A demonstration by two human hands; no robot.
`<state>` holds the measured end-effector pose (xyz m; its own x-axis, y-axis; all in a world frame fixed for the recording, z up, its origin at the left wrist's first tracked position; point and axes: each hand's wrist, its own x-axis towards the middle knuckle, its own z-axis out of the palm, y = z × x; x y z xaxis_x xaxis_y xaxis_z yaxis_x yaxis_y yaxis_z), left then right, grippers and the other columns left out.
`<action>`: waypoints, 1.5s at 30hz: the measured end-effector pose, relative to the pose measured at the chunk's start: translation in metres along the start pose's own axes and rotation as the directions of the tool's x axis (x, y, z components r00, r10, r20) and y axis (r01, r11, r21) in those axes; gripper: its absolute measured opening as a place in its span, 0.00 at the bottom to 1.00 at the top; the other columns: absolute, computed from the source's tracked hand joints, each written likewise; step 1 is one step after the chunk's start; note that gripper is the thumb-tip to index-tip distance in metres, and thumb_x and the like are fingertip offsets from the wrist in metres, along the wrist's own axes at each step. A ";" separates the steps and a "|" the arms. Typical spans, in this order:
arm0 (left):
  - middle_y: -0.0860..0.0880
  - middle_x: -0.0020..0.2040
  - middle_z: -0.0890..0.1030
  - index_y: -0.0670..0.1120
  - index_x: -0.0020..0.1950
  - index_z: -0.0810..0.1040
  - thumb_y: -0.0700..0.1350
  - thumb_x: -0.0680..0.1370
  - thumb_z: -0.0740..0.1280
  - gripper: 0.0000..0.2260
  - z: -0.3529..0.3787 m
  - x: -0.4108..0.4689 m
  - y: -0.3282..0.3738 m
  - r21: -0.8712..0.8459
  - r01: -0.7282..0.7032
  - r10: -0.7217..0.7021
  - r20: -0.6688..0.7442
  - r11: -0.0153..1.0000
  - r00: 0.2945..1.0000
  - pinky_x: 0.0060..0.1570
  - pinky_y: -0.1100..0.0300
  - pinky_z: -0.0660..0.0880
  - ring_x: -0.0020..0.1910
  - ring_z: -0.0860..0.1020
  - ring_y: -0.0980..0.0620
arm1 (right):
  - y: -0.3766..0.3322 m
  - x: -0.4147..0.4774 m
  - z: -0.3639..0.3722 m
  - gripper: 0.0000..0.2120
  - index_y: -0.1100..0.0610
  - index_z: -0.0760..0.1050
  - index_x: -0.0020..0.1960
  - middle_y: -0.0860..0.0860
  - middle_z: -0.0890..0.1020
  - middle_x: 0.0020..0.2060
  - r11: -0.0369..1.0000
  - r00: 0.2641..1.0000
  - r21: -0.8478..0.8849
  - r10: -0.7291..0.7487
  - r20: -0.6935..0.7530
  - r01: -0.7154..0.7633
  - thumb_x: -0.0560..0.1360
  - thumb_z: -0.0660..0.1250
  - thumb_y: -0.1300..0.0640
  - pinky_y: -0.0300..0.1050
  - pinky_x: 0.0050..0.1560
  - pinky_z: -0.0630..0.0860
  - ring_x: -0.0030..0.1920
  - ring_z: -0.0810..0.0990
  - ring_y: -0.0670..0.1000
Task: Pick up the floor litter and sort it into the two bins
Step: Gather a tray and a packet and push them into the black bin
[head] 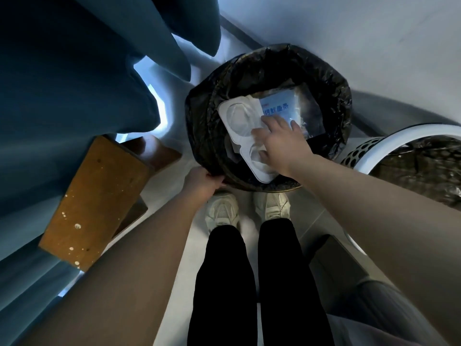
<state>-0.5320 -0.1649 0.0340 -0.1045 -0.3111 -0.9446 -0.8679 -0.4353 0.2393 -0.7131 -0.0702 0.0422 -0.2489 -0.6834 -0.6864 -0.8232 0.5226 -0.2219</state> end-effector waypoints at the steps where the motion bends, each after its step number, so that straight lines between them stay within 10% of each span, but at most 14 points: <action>1: 0.38 0.53 0.82 0.42 0.52 0.81 0.54 0.63 0.72 0.23 0.004 0.007 0.005 0.015 -0.022 0.022 -0.019 1.000 1.000 0.50 0.49 0.80 0.51 0.81 0.41 | 0.000 0.002 0.005 0.27 0.51 0.61 0.74 0.55 0.55 0.76 1.000 1.000 0.012 0.000 -0.013 0.000 0.77 0.64 0.52 0.63 0.73 0.51 0.76 0.49 0.58; 4: 0.38 0.69 0.70 0.36 0.73 0.63 0.47 0.83 0.54 0.22 0.017 0.013 0.033 -0.146 0.015 -0.020 -0.037 0.989 0.999 0.22 0.66 0.74 0.35 0.82 0.49 | -0.001 0.005 0.017 0.28 0.51 0.58 0.75 0.56 0.55 0.76 0.999 0.999 0.045 0.013 -0.039 -0.011 0.77 0.63 0.54 0.63 0.73 0.52 0.76 0.50 0.58; 6: 0.42 0.62 0.71 0.36 0.73 0.62 0.41 0.84 0.50 0.18 0.021 0.021 0.034 -0.147 0.090 -0.095 -0.026 0.985 0.995 0.16 0.68 0.69 0.22 0.77 0.59 | -0.002 0.004 0.019 0.29 0.51 0.57 0.76 0.56 0.55 0.76 0.998 0.998 0.052 0.022 -0.051 -0.020 0.77 0.63 0.54 0.63 0.73 0.52 0.77 0.49 0.58; 10: 0.44 0.61 0.77 0.45 0.62 0.72 0.40 0.79 0.59 0.12 -0.002 0.009 0.031 -0.094 0.059 -0.086 -0.313 0.994 0.946 0.52 0.56 0.76 0.56 0.78 0.45 | -0.003 -0.004 0.013 0.31 0.49 0.53 0.77 0.55 0.51 0.77 0.999 0.999 0.037 0.038 -0.025 -0.037 0.79 0.62 0.54 0.62 0.73 0.50 0.77 0.47 0.58; 13: 0.44 0.65 0.71 0.44 0.66 0.69 0.36 0.78 0.57 0.17 -0.018 -0.009 0.044 -0.024 -0.198 0.145 -0.595 0.980 0.790 0.54 0.64 0.66 0.63 0.71 0.47 | -0.005 -0.011 0.002 0.33 0.48 0.51 0.78 0.55 0.50 0.77 0.999 0.998 0.020 0.050 -0.025 -0.050 0.78 0.63 0.56 0.62 0.74 0.50 0.77 0.46 0.57; 17: 0.47 0.74 0.63 0.45 0.75 0.59 0.40 0.80 0.57 0.23 -0.003 -0.031 0.071 0.228 -0.445 0.500 -0.381 0.866 0.778 0.59 0.70 0.57 0.72 0.63 0.50 | -0.009 -0.016 -0.012 0.32 0.47 0.49 0.78 0.53 0.48 0.78 0.999 0.999 0.000 0.048 0.005 -0.048 0.80 0.61 0.54 0.62 0.74 0.49 0.77 0.44 0.57; 25: 0.43 0.75 0.61 0.45 0.76 0.54 0.59 0.80 0.53 0.29 -0.004 -0.027 0.085 0.321 -0.090 0.175 -0.246 0.943 0.953 0.64 0.48 0.65 0.71 0.64 0.41 | -0.010 -0.032 -0.021 0.29 0.47 0.45 0.78 0.54 0.46 0.78 0.994 0.996 -0.095 0.063 0.060 -0.057 0.81 0.54 0.48 0.66 0.73 0.46 0.77 0.42 0.59; 34: 0.43 0.78 0.48 0.48 0.78 0.48 0.62 0.80 0.51 0.32 -0.050 -0.146 0.074 0.894 -0.106 0.504 -0.145 0.436 0.851 0.71 0.39 0.50 0.77 0.46 0.41 | -0.022 -0.114 -0.094 0.28 0.47 0.44 0.78 0.55 0.46 0.78 0.989 0.990 -0.051 0.134 -0.034 -0.136 0.82 0.48 0.42 0.69 0.71 0.41 0.77 0.40 0.59; 45: 0.45 0.79 0.46 0.50 0.77 0.52 0.60 0.80 0.49 0.28 -0.066 -0.326 -0.027 0.784 0.030 0.393 -0.343 0.620 0.853 0.72 0.38 0.44 0.77 0.43 0.44 | -0.117 -0.238 -0.140 0.29 0.47 0.46 0.78 0.54 0.47 0.78 0.976 0.988 -0.181 -0.137 -0.076 0.122 0.81 0.49 0.41 0.71 0.71 0.43 0.77 0.42 0.59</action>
<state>-0.4426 -0.1073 0.3498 -0.2636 -0.7264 -0.6347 -0.9218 0.3837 -0.0563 -0.6295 -0.0403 0.3284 -0.1715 -0.7853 -0.5949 -0.9261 0.3345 -0.1746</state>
